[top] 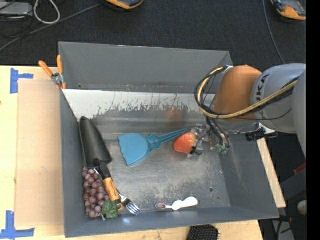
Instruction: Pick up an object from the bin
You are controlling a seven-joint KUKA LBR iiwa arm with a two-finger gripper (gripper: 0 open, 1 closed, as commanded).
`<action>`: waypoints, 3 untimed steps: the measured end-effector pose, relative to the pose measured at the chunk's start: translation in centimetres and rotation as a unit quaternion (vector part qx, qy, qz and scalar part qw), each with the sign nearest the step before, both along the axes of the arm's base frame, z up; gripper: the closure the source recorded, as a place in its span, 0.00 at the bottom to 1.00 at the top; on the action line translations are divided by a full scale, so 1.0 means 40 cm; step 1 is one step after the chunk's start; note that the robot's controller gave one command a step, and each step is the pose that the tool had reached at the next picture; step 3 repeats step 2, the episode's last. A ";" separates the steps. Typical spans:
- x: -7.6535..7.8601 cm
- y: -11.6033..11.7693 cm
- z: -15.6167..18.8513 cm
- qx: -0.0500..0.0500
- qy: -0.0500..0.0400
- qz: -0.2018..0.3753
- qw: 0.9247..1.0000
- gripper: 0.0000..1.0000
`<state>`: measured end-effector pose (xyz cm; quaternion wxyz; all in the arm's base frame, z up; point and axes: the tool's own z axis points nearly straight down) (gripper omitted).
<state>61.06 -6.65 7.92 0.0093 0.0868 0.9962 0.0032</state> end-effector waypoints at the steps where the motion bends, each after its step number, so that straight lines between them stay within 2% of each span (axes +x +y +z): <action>1: 0.001 -0.024 0.177 -0.001 0.000 0.011 1.000 1.00; 2: -0.013 0.045 0.343 0.003 0.004 -0.024 1.000 1.00; 3: -0.013 0.045 0.343 0.003 0.004 -0.024 1.000 1.00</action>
Offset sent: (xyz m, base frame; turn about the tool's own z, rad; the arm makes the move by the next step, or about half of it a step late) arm -0.0063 0.0167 0.1343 0.0497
